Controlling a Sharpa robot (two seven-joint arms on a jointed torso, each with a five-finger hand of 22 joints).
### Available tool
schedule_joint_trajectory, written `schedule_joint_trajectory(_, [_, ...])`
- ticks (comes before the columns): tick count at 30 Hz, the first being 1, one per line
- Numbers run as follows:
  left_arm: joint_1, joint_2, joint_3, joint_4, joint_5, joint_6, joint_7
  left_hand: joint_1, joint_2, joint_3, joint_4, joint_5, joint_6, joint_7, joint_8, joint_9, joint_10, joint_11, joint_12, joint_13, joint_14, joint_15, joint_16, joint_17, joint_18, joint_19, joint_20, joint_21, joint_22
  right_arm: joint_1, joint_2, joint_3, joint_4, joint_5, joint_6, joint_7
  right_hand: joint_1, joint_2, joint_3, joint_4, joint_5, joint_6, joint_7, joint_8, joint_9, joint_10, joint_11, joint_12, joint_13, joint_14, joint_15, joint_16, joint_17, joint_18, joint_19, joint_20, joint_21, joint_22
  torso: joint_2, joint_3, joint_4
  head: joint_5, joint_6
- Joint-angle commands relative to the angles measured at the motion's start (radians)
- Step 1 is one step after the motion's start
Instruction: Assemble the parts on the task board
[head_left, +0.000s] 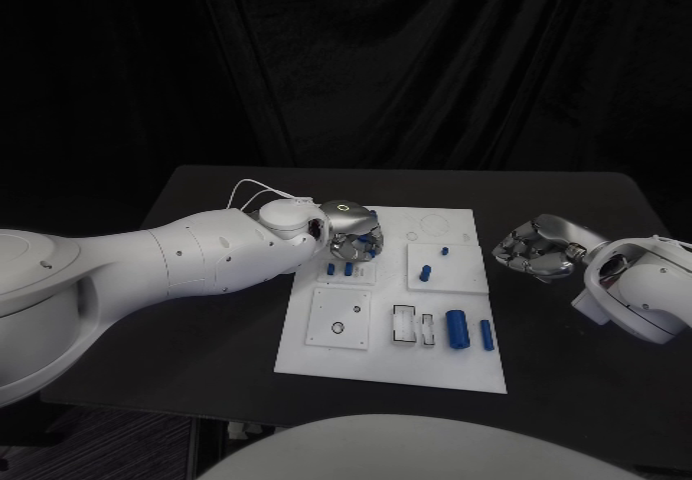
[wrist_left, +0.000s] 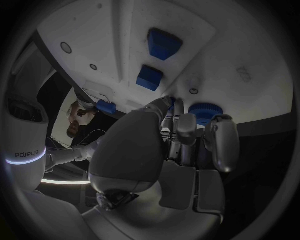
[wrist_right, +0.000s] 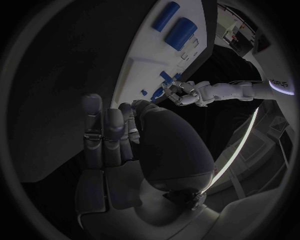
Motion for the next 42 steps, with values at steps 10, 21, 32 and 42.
schedule_joint_trajectory(10, [-0.005, -0.052, -0.001, 0.046, -0.004, -0.106, 0.052, -0.004, 0.011, -0.002, -0.032, 0.025, 0.064, 0.006, 0.029, 0.016, 0.073, 0.001, -0.043, -0.042, 0.014, -0.001, 0.012, -0.001, -0.011, 0.019, -0.004, 0.024, 0.198, -0.001, 0.000, 0.001, -0.001, -0.005, 0.024, -0.028, -0.004, 0.003, 0.003, 0.003, 0.003, -0.002, 0.001, 0.000, -0.001, -0.014, 0.004, -0.017, -0.012, -0.013, 0.005, -0.018, -0.011, -0.010, -0.012, 0.000, -0.022, -0.006, -0.001, 0.0000, 0.0004, -0.006, 0.000])
schedule_joint_trajectory(21, [0.016, -0.195, -0.001, 0.166, -0.004, -0.194, 0.019, -0.015, 0.008, 0.002, -0.035, 0.023, 0.063, 0.007, 0.019, 0.013, 0.089, 0.002, -0.098, -0.091, 0.021, -0.001, 0.016, -0.006, -0.013, 0.024, -0.005, 0.031, 0.200, -0.001, -0.008, 0.001, -0.010, -0.005, 0.037, -0.034, -0.002, 0.002, 0.003, 0.003, 0.001, 0.005, 0.001, 0.004, 0.000, -0.025, 0.006, -0.027, -0.023, -0.021, 0.007, -0.031, -0.021, -0.009, -0.019, 0.002, -0.035, -0.009, -0.001, 0.0002, 0.0026, -0.008, 0.000])
schedule_joint_trajectory(32, [0.027, -0.262, -0.002, 0.229, -0.003, -0.173, 0.002, -0.024, 0.008, 0.001, -0.030, 0.016, 0.061, 0.004, 0.015, 0.012, 0.098, 0.001, -0.117, -0.110, 0.022, 0.000, 0.015, -0.010, -0.013, 0.025, -0.004, 0.032, 0.200, -0.002, -0.001, 0.000, -0.021, -0.005, 0.061, -0.042, 0.001, 0.002, 0.004, 0.002, 0.000, 0.006, 0.001, 0.005, 0.001, -0.026, 0.006, -0.029, -0.025, -0.023, 0.007, -0.035, -0.024, -0.008, -0.022, 0.002, -0.040, -0.010, -0.005, 0.0013, 0.0086, -0.017, 0.000])
schedule_joint_trajectory(42, [0.026, -0.239, -0.002, 0.208, -0.003, -0.121, -0.014, -0.026, 0.007, 0.001, -0.028, 0.008, 0.059, 0.004, 0.012, 0.011, 0.100, 0.003, -0.126, -0.118, 0.017, 0.000, 0.011, -0.018, -0.012, 0.023, -0.004, 0.029, 0.199, -0.002, 0.004, 0.000, -0.020, -0.005, 0.071, -0.048, 0.003, 0.002, 0.005, 0.001, 0.000, 0.006, 0.001, 0.005, 0.001, -0.030, 0.006, -0.032, -0.029, -0.026, 0.007, -0.039, -0.027, -0.007, -0.025, 0.002, -0.048, -0.012, -0.006, 0.0015, 0.0117, -0.024, 0.000])
